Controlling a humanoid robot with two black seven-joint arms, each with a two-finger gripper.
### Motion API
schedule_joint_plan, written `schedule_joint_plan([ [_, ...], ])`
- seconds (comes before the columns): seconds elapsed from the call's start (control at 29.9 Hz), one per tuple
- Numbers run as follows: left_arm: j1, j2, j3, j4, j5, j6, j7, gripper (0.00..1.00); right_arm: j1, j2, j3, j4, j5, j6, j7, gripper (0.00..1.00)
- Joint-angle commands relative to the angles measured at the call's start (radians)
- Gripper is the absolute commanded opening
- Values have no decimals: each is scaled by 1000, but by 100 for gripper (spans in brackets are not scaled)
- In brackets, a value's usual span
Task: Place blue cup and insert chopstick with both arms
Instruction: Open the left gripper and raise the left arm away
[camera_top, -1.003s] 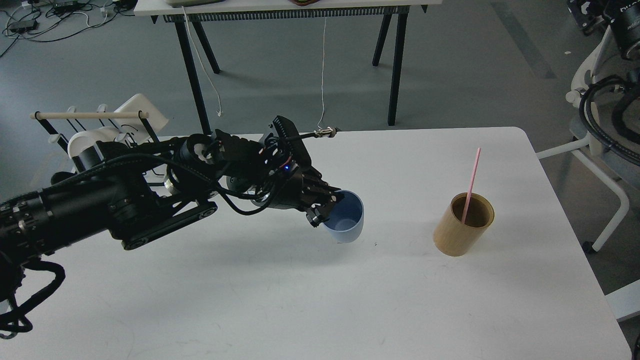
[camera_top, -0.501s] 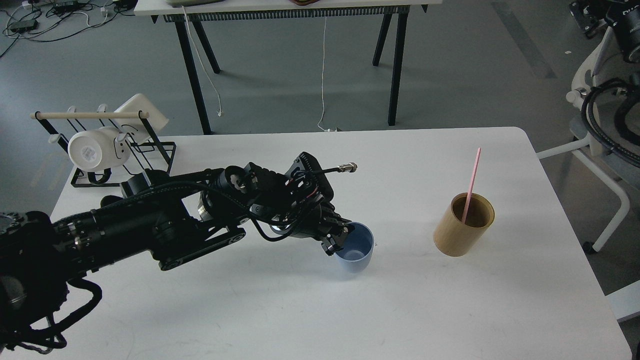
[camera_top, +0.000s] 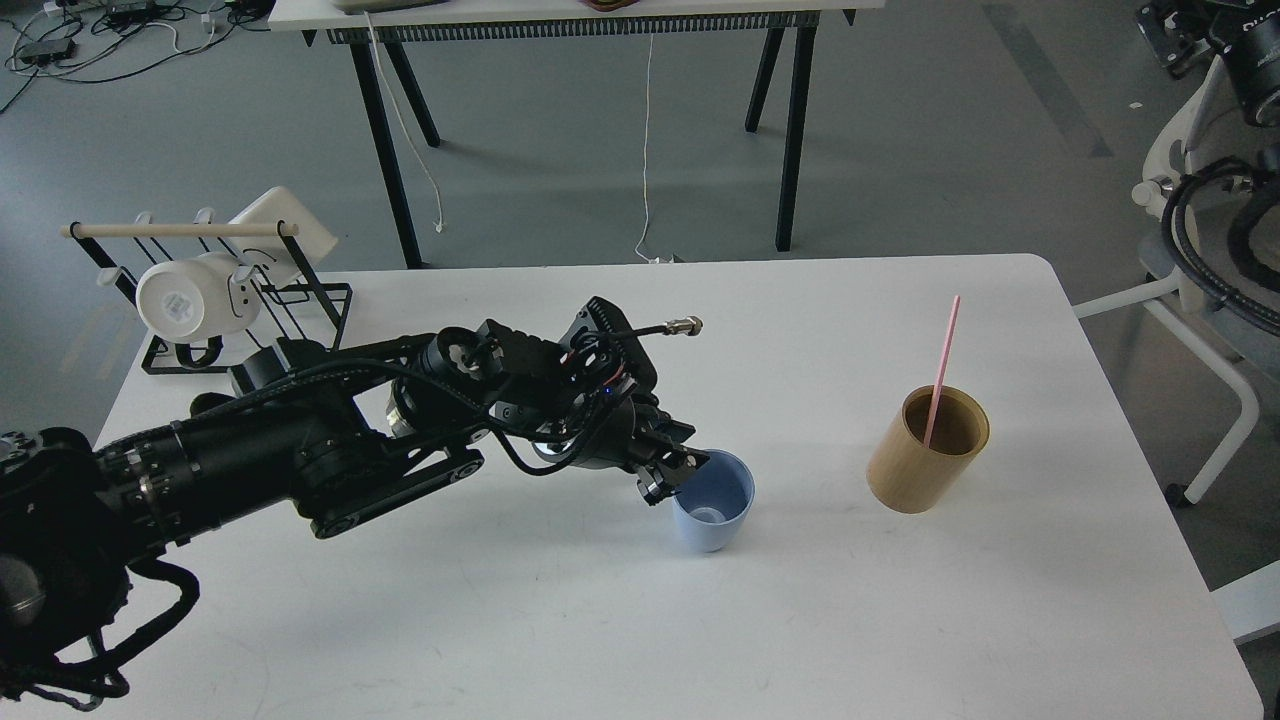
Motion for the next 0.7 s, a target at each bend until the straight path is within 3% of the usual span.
schedule_joint_plan([
  [0.0, 2, 33, -137, -27, 0, 0, -3, 80, -3, -31, -5, 30, -2, 1, -1, 99],
  [0.13, 2, 52, -347, -12, -283, 0, 6, 92, -6, -94, -83, 103, -14, 0, 8, 99],
  [0.33, 3, 86, -570, 93, -710, 0, -7, 99, 4, -166, -132, 175, -103, -6, 10, 99],
  [0.67, 15, 93, -595, 310, -1526, 0, 3, 100, -1, -276, -235, 356, -547, -126, 8, 99],
])
